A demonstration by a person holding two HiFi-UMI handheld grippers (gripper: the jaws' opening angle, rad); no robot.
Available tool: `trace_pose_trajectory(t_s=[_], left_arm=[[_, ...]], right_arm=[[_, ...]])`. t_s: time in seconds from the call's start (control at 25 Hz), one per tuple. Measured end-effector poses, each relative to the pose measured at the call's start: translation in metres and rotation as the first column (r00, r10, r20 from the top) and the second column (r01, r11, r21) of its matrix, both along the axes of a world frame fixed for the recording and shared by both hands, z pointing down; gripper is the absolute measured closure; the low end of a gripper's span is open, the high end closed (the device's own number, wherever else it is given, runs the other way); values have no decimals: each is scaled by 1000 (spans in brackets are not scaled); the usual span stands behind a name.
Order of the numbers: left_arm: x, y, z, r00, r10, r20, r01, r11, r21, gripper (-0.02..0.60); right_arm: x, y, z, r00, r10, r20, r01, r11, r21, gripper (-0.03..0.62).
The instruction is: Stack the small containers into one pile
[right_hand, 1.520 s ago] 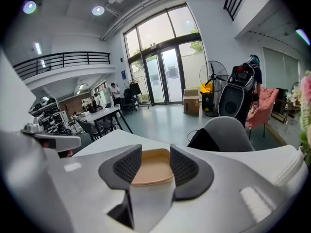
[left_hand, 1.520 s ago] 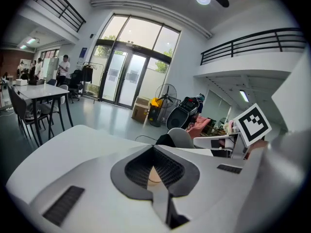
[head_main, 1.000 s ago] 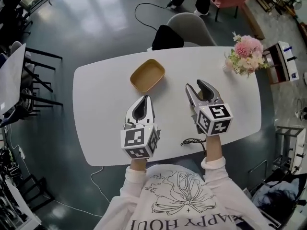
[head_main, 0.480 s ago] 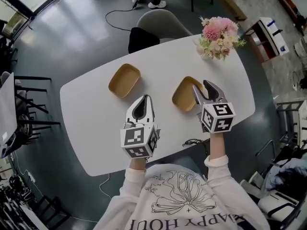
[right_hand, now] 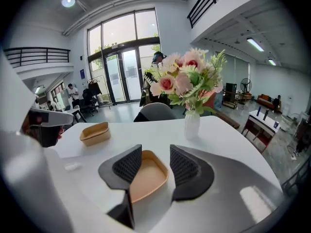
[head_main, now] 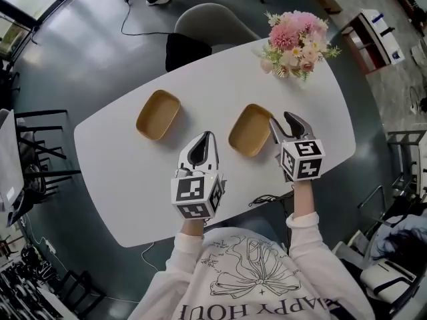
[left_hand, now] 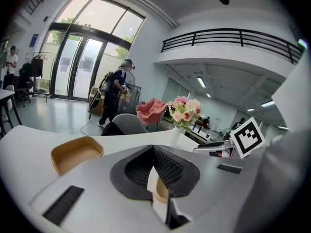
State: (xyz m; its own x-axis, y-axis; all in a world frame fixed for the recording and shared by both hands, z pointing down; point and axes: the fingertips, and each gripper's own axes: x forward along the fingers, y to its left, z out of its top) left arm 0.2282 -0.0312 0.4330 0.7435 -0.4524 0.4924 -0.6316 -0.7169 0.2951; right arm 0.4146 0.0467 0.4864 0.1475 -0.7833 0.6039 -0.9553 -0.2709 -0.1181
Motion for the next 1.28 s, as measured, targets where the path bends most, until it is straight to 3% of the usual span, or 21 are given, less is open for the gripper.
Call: trace_pose_trajectory(t_s=[0.16, 0.8, 1.04, 1.28], left_arm=[[9, 0, 16, 1000, -2, 24, 2, 1000, -21, 575], [4, -12, 61, 995, -39, 95, 46, 996, -76, 575], [-4, -16, 69, 993, -56, 104, 66, 994, -91, 575], [-17, -17, 69, 992, -79, 101, 89, 992, -93, 575]], right_arm=[[7, 0, 26, 1000, -30, -1, 30, 998, -50, 442], [23, -14, 112, 997, -76, 31, 81, 973, -216, 465], [20, -16, 124, 996, -77, 40, 84, 967, -239, 526], [16, -16, 121, 996, -49, 77, 66, 970, -232, 540]])
